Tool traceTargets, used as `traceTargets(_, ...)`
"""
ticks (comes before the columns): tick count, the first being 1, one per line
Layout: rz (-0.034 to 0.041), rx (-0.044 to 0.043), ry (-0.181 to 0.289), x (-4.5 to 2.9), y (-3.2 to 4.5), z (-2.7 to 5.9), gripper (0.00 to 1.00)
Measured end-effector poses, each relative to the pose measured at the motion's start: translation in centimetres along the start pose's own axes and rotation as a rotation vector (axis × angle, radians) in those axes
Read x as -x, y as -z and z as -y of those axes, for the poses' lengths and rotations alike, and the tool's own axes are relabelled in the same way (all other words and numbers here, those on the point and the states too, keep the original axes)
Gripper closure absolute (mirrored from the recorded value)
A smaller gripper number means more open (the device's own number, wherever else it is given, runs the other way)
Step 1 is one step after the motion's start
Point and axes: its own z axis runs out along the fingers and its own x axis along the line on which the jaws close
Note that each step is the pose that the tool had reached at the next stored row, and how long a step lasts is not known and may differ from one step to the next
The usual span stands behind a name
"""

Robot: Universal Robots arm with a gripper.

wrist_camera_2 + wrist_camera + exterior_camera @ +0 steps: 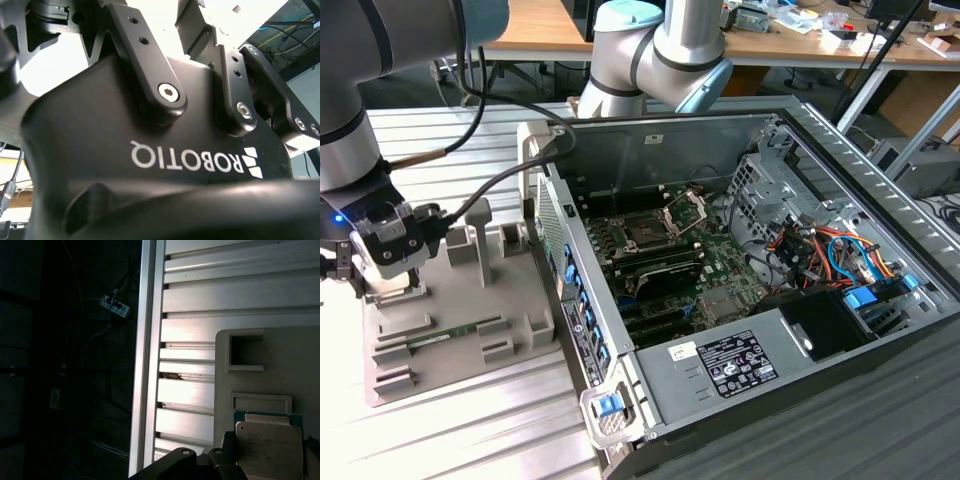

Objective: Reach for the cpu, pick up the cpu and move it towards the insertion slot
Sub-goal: 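Pick up the cpu and move it towards the insertion slot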

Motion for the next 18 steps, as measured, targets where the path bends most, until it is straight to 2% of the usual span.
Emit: traceTargets(18,0.0,0.0,0.0,0.0,0.53,-0.02,0.45)
